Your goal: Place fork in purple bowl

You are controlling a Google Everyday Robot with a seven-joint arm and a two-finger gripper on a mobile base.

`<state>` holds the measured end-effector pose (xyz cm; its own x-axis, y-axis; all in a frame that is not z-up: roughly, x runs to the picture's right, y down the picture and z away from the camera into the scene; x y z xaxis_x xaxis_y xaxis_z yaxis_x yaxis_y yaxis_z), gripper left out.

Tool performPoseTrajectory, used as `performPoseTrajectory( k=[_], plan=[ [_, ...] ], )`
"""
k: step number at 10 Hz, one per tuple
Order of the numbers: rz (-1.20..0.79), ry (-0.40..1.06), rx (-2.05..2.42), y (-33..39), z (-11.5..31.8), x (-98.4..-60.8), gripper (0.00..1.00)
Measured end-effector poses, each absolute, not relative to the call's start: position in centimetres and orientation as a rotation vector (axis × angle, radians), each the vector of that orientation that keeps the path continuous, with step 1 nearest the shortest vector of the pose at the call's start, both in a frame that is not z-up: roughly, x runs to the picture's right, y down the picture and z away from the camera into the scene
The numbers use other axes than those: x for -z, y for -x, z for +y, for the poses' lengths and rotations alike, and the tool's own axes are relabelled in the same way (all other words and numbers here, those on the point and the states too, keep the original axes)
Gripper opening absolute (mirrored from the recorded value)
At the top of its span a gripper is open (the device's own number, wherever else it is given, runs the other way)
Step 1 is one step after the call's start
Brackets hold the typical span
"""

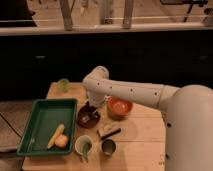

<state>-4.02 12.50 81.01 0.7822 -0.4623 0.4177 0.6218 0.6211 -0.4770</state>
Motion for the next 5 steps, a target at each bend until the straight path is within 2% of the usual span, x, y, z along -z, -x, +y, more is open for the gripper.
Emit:
performPoseTrajectory(
  k=[5],
  plan=[
    [-0.268, 0.654, 0.633, 4.12, 12.71, -81.26, 0.80]
  ],
)
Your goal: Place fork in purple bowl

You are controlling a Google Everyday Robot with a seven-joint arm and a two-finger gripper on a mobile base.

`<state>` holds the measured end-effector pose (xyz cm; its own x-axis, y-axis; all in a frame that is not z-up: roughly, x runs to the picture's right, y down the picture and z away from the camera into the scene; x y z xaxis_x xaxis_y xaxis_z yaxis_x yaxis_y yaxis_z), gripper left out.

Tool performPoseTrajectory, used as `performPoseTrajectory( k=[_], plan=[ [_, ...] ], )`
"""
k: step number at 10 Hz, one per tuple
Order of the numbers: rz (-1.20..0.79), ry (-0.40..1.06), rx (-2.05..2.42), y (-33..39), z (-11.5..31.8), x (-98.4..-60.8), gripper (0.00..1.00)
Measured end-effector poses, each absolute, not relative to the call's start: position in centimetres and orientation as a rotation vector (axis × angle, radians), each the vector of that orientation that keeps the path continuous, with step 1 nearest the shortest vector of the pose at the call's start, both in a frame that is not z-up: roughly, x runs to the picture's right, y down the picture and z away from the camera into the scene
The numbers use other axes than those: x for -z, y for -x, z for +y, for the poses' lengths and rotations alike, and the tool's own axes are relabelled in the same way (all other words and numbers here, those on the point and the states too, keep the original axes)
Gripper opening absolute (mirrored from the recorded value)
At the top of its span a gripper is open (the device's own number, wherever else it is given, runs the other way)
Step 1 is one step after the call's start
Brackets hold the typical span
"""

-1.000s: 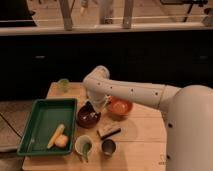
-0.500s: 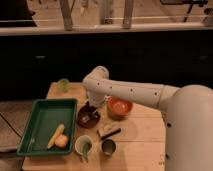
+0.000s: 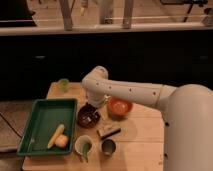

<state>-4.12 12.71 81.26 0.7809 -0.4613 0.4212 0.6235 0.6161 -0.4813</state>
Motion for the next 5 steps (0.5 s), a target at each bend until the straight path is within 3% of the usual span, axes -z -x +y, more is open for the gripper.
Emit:
performPoseTrajectory(
  k=[5],
  plan=[
    [-0.280, 0.649, 0.638, 3.95, 12.63, -81.35, 0.80]
  ],
)
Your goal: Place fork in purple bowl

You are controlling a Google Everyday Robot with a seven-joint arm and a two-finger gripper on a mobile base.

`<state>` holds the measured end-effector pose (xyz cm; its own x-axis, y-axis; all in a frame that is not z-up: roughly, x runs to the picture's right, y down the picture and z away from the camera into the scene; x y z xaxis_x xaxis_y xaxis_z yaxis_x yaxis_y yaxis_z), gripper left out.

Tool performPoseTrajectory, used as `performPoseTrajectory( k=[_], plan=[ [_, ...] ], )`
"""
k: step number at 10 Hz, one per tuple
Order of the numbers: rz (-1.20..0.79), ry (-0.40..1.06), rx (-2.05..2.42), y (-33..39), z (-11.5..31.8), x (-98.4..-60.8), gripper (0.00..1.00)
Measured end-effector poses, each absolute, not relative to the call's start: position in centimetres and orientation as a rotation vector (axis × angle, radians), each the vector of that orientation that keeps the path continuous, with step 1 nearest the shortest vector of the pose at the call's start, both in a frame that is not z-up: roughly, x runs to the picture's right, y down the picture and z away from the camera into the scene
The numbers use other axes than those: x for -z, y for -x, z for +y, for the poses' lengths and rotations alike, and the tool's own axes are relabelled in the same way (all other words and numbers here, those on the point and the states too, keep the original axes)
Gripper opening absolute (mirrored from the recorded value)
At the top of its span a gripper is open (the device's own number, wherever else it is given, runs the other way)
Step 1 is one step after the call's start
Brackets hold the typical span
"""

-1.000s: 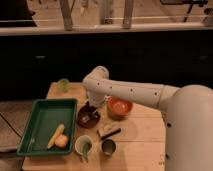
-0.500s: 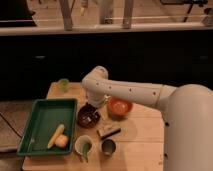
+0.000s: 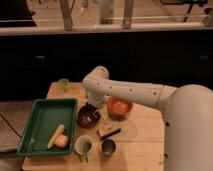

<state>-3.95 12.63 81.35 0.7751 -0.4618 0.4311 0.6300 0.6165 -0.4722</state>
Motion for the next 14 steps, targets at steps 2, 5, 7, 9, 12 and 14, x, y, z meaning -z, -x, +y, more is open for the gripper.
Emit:
performPoseTrajectory(
  k=[2, 5, 7, 9, 12, 14],
  plan=[
    [-0.289, 0.641, 0.641, 3.98, 12.56, -81.34, 0.80],
    [-0.297, 0.632, 0.645, 3.90, 12.44, -81.32, 0.80],
    [-0.298, 0.632, 0.645, 3.94, 12.43, -81.32, 0.80],
    [-0.297, 0.632, 0.645, 3.94, 12.44, -81.32, 0.80],
    [-0.297, 0.632, 0.645, 3.94, 12.44, -81.32, 0.80],
    [-0.298, 0.632, 0.645, 3.95, 12.43, -81.31, 0.80]
  ],
)
